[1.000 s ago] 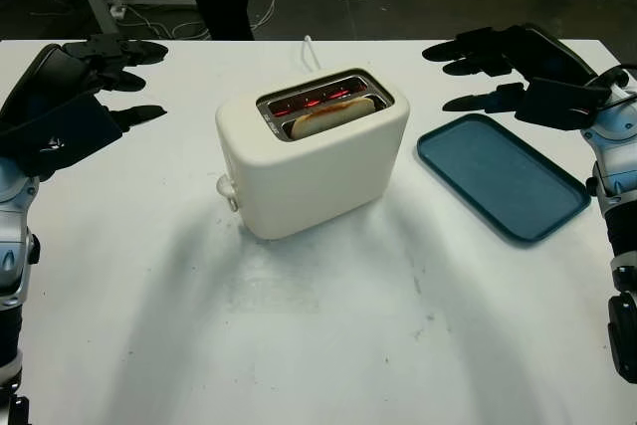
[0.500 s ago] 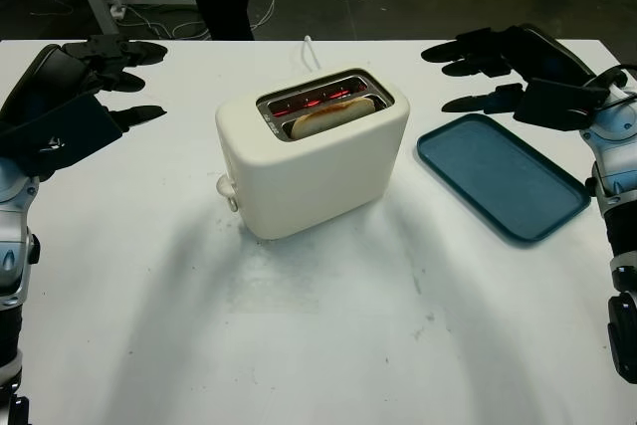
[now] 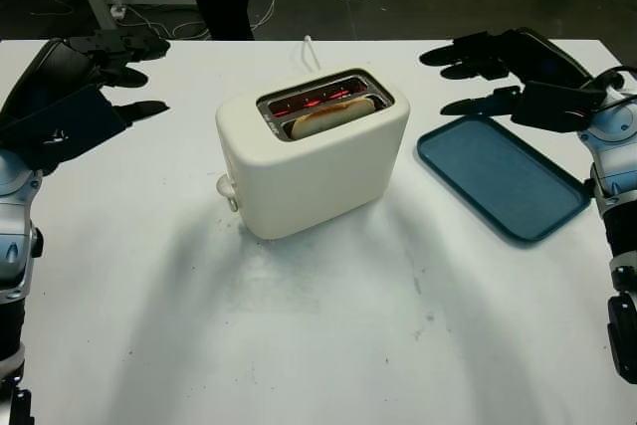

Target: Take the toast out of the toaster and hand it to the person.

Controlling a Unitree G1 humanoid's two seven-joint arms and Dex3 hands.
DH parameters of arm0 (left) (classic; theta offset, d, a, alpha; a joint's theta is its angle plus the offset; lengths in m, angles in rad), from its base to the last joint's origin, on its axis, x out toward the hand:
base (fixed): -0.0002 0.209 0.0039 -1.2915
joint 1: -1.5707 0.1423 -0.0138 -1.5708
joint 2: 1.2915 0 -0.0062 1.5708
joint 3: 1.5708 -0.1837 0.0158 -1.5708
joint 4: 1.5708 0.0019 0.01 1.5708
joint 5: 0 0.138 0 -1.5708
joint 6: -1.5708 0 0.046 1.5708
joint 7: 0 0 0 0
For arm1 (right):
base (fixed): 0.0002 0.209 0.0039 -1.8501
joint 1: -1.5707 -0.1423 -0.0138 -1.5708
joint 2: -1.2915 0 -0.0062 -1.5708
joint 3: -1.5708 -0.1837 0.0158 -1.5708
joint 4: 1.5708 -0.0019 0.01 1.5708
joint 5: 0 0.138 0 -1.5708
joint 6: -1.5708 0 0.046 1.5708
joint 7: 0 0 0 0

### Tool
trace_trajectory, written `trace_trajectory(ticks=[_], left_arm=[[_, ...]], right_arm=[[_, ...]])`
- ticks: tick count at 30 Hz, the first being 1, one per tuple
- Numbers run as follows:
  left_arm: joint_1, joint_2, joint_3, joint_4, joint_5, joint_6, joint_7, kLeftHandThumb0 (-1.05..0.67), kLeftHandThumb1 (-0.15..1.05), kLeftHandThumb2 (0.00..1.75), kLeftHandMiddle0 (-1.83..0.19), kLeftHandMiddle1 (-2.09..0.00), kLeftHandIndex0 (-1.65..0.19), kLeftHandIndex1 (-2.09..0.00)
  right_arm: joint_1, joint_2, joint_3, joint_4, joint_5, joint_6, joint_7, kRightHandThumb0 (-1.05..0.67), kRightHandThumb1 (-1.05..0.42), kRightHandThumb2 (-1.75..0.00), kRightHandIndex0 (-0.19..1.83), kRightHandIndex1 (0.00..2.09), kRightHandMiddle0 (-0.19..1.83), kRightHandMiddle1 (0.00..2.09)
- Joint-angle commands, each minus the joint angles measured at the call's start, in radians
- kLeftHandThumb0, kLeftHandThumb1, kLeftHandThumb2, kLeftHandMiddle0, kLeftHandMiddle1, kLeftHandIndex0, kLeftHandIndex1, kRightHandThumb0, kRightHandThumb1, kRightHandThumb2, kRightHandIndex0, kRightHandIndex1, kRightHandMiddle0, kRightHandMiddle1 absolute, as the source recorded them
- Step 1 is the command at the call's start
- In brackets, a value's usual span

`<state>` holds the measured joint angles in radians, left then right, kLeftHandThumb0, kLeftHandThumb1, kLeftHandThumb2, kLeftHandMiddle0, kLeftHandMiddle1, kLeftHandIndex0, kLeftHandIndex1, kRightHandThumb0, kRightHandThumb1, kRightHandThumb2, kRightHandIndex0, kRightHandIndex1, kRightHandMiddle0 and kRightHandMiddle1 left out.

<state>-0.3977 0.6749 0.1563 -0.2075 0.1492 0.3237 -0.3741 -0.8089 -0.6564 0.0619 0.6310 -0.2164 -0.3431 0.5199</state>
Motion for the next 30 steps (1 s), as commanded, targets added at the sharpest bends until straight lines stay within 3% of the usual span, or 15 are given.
trace_trajectory(ticks=[1,23,30], left_arm=[[-0.011,0.007,-0.006,0.005,0.002,-0.019,-0.002,-0.37,0.91,0.01,-0.46,-0.57,-0.59,-0.11],[-0.006,0.006,0.004,-0.009,-0.008,0.01,-0.012,-0.39,0.92,0.02,-0.44,-0.57,-0.58,-0.08],[-0.003,-0.002,0.01,-0.006,-0.008,-0.023,0.002,-0.35,0.92,0.01,-0.46,-0.58,-0.61,-0.09]], right_arm=[[-0.018,-0.008,-0.001,-0.002,0.003,0.001,0.0,-0.51,-0.83,0.0,0.7,0.0,0.65,0.0],[-0.016,-0.008,0.002,0.004,-0.004,-0.012,-0.009,-0.53,-0.83,0.0,0.7,0.01,0.65,0.0],[-0.019,-0.01,0.001,0.008,-0.002,-0.013,-0.005,-0.52,-0.83,0.0,0.71,0.01,0.66,0.0]])
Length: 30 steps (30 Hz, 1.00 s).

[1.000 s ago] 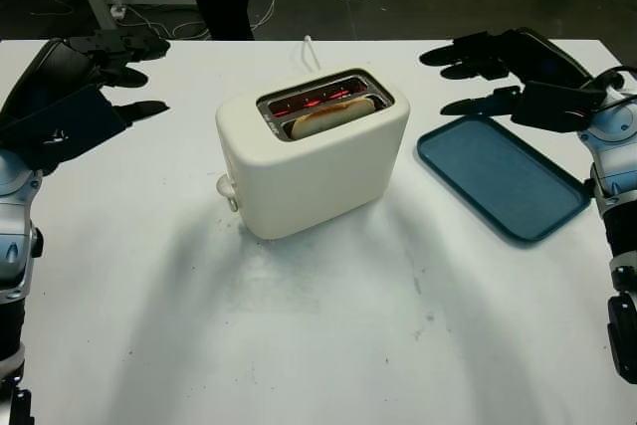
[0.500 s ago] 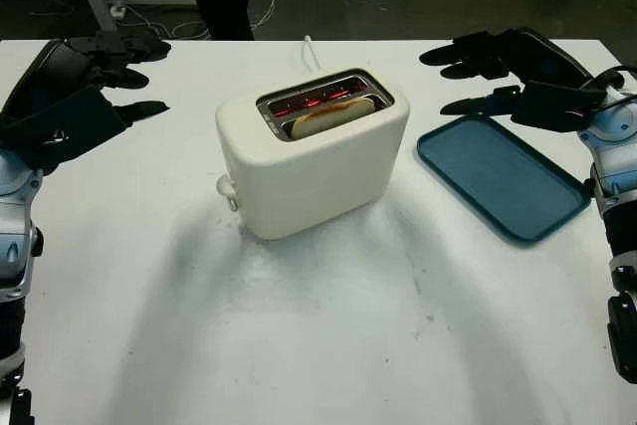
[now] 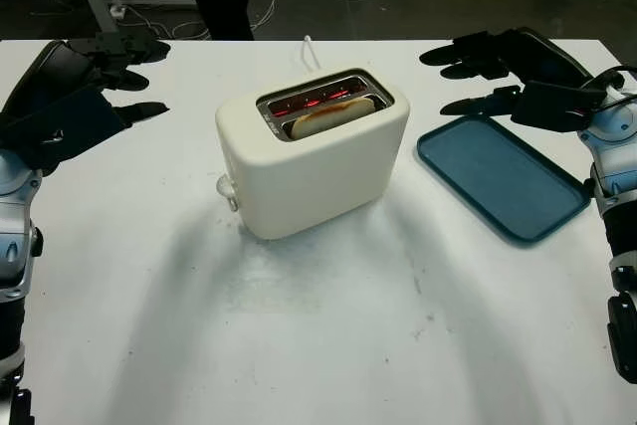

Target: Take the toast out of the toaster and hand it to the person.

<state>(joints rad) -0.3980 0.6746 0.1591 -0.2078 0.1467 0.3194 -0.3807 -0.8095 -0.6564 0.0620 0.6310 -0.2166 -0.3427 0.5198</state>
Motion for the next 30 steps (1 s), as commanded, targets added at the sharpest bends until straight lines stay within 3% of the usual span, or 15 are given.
trace_trajectory(ticks=[1,30], left_arm=[[-0.003,-0.001,0.007,-0.004,-0.005,-0.025,0.008,-0.34,0.92,0.01,-0.46,-0.59,-0.61,-0.09],[-0.001,-0.006,0.009,0.006,-0.007,-0.038,0.013,-0.33,0.91,0.0,-0.44,-0.63,-0.62,-0.07]], right_arm=[[-0.018,-0.01,0.001,0.007,-0.002,-0.011,-0.006,-0.52,-0.83,0.0,0.7,0.01,0.66,0.0],[-0.017,-0.01,-0.002,0.007,0.004,-0.018,-0.001,-0.49,-0.82,0.0,0.71,0.0,0.66,0.0]])
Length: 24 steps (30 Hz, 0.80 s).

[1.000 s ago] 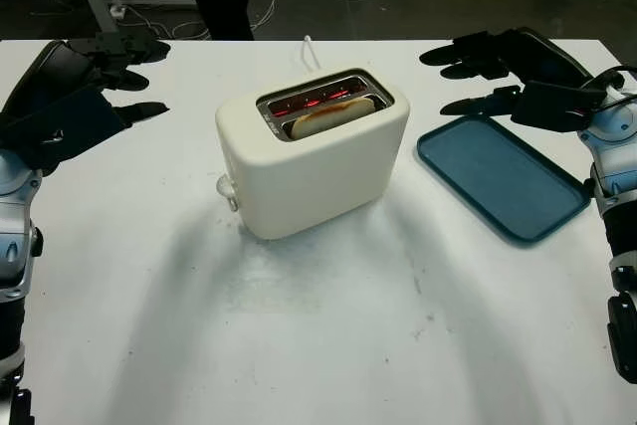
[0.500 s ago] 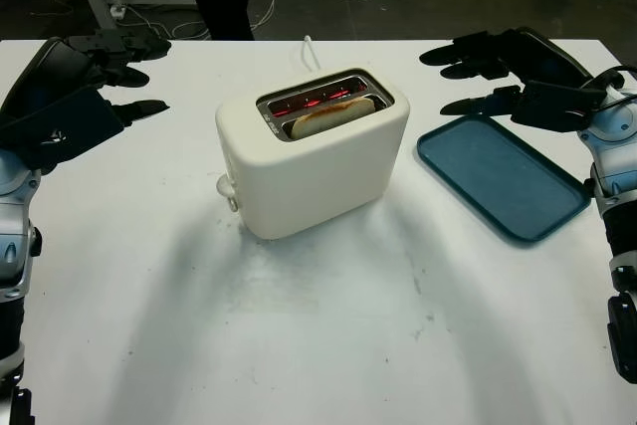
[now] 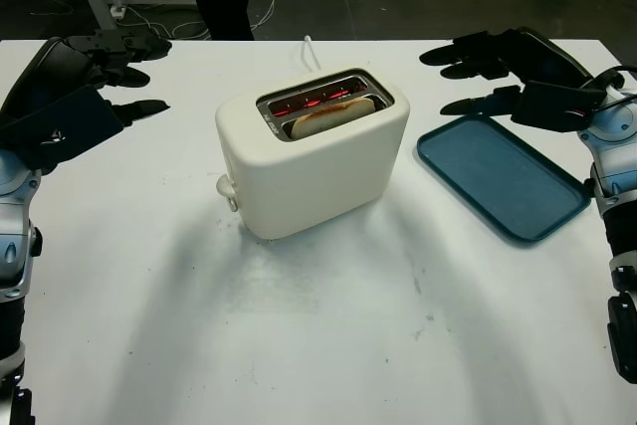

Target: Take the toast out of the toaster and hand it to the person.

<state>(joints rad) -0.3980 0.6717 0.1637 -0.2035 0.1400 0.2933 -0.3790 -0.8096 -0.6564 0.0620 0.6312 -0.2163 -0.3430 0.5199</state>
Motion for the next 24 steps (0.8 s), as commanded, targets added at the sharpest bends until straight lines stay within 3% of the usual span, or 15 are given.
trace_trajectory(ticks=[1,24], left_arm=[[-0.002,-0.004,0.005,-0.001,-0.002,-0.005,0.011,-0.33,0.91,0.0,-0.44,-0.63,-0.62,-0.07],[-0.007,-0.005,0.001,0.001,-0.006,-0.003,0.014,-0.32,0.91,0.0,-0.42,-0.67,-0.62,-0.06]], right_arm=[[-0.017,-0.01,-0.001,0.006,0.002,-0.015,-0.003,-0.49,-0.82,0.0,0.71,0.0,0.66,0.0],[-0.017,-0.013,0.003,0.009,-0.008,-0.017,-0.009,-0.51,-0.83,0.0,0.7,0.0,0.66,0.0]])
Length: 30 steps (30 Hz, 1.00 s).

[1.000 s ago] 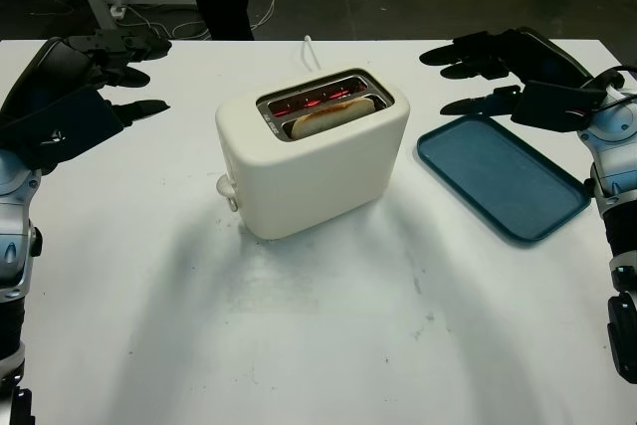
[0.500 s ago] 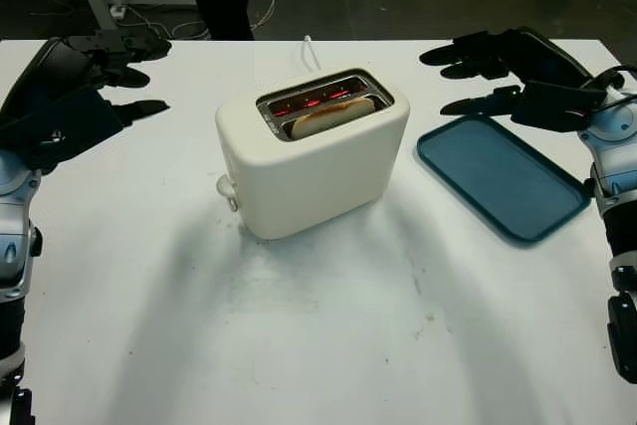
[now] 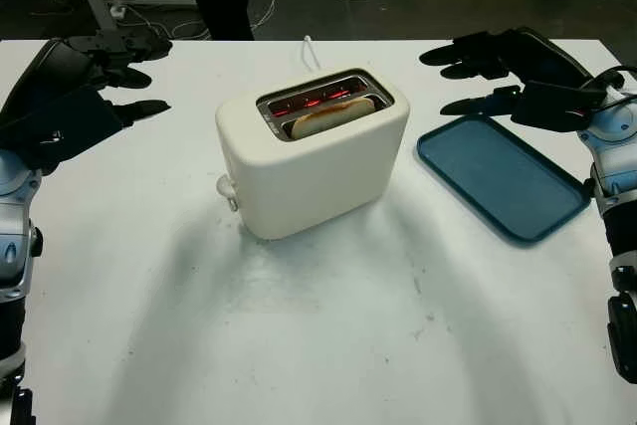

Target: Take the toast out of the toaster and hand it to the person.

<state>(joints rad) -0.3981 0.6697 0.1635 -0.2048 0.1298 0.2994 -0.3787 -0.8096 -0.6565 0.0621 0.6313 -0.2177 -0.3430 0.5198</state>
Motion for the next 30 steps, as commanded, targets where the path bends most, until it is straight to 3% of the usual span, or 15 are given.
trace_trajectory(ticks=[1,20,30], left_arm=[[-0.007,-0.002,0.0,0.002,0.005,-0.009,0.013,-0.33,0.91,0.0,-0.42,-0.67,-0.62,-0.06],[-0.015,0.002,-0.006,0.009,0.008,-0.028,0.011,-0.3,0.91,0.0,-0.42,-0.69,-0.63,-0.06],[-0.014,-0.005,-0.006,-0.005,0.007,0.009,0.014,-0.28,0.91,0.0,-0.41,-0.7,-0.63,-0.06]], right_arm=[[-0.016,-0.012,0.002,0.007,-0.005,-0.013,-0.008,-0.52,-0.83,0.0,0.7,0.0,0.66,0.0],[-0.018,-0.012,0.002,-0.011,-0.01,0.016,-0.002,-0.53,-0.84,0.0,0.69,0.0,0.64,0.0],[-0.018,-0.011,-0.001,0.003,-0.003,-0.002,-0.001,-0.52,-0.83,0.0,0.7,0.01,0.65,0.0]])
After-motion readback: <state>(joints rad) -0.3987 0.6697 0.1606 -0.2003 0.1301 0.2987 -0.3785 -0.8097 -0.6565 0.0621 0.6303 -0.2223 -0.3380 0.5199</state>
